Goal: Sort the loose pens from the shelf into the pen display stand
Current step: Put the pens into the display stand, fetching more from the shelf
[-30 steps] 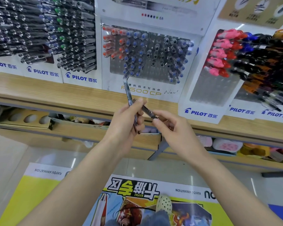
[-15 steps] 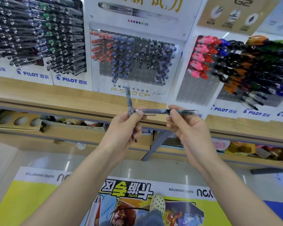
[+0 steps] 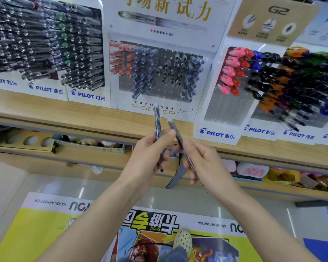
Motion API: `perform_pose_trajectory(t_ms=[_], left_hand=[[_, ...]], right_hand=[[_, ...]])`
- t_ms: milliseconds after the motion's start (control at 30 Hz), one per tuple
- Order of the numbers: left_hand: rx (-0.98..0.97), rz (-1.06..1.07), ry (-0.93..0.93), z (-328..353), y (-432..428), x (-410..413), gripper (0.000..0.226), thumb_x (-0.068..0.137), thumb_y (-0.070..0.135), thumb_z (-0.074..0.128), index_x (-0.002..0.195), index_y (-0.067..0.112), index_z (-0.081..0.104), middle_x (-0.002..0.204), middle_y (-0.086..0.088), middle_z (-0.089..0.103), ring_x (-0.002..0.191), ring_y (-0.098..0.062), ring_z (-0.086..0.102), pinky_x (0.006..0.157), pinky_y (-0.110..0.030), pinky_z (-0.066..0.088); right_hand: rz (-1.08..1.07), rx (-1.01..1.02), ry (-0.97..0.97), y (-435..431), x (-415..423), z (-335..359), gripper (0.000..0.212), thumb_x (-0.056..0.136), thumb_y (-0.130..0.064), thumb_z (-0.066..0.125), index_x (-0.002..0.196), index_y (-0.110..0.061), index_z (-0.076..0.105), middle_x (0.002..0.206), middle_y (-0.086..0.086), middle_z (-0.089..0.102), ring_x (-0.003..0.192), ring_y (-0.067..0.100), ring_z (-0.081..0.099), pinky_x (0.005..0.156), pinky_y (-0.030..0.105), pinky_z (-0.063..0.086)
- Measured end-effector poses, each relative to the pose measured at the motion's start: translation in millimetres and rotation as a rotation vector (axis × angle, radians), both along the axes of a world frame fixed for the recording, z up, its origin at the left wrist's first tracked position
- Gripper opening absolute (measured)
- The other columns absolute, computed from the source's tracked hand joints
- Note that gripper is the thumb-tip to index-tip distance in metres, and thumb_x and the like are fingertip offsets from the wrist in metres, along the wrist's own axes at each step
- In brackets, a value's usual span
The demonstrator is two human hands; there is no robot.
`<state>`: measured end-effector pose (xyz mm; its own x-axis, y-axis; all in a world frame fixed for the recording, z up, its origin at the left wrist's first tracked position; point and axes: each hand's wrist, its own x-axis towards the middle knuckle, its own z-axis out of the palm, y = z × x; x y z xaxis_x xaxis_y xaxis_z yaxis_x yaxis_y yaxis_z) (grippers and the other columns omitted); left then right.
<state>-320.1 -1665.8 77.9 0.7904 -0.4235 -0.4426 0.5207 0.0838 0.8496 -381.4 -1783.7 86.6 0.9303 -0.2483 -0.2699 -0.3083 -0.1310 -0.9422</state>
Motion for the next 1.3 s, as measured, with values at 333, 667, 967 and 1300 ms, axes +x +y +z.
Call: perform_pose_trajectory(t_ms=[333,667,967,1300], left_hand=[[-0.029,0.195,0.087,-1,-5,18,0.015,0.097,0.017,0.048,0.098,0.006,0.058,0.063,-0.001,0.047,0.048,-0.009,0.038,0.044,-0.02,0.033],[0.039,0.16,0.074,-22,0,20,0.022,0.1,0.017,0.041,0.119,0.016,0.051,0.062,0.001,0.05,0.039,-0.007,0.034,0.034,-0.016,0.025],[0.049,0.122,0.04,-26,9,29,0.022,0.097,0.015,0.046,0.116,0.02,0.059,0.061,0.002,0.052,0.036,-0.005,0.025,0.032,-0.015,0.02],[0.084,0.115,0.042,-28,16,39,0.028,0.097,0.015,0.048,0.123,0.014,0.057,0.058,0.004,0.053,0.034,-0.004,0.025,0.032,-0.014,0.021]], right_hand=[[-0.213,-0.197,-0.187,-5,4,-3,0.005,0.086,-0.025,0.064,0.09,-0.026,0.062,0.067,-0.008,0.065,0.039,0.006,0.051,0.046,0.018,0.045],[-0.196,-0.756,-0.49,-8,58,-11,0.011,0.095,-0.02,0.05,0.092,-0.018,0.039,0.072,-0.012,0.047,0.061,0.011,0.046,0.057,0.025,0.035],[-0.19,-0.928,-0.417,-7,79,-20,0.009,0.096,-0.02,0.045,0.097,-0.011,0.042,0.084,-0.001,0.048,0.066,0.019,0.047,0.057,0.03,0.032],[-0.237,-1.001,-0.38,-6,86,-16,0.008,0.096,-0.016,0.044,0.098,-0.007,0.043,0.083,0.004,0.05,0.065,0.022,0.045,0.056,0.029,0.028]])
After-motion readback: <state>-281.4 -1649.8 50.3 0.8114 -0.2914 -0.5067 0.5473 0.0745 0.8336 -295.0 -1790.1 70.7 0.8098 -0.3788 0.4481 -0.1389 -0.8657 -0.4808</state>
